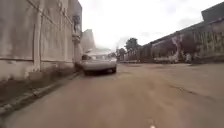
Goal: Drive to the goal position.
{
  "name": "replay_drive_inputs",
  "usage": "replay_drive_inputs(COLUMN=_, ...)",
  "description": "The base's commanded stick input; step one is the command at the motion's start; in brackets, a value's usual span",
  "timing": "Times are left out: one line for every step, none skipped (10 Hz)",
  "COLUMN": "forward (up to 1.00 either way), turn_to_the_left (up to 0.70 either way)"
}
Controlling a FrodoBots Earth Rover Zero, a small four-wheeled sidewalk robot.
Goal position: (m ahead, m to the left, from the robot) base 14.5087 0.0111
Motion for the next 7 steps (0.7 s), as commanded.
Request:
replay_drive_inputs(forward=0.50, turn_to_the_left=0.00)
replay_drive_inputs(forward=0.50, turn_to_the_left=0.00)
replay_drive_inputs(forward=0.50, turn_to_the_left=0.00)
replay_drive_inputs(forward=0.50, turn_to_the_left=0.00)
replay_drive_inputs(forward=0.50, turn_to_the_left=0.00)
replay_drive_inputs(forward=0.50, turn_to_the_left=0.00)
replay_drive_inputs(forward=0.50, turn_to_the_left=0.00)
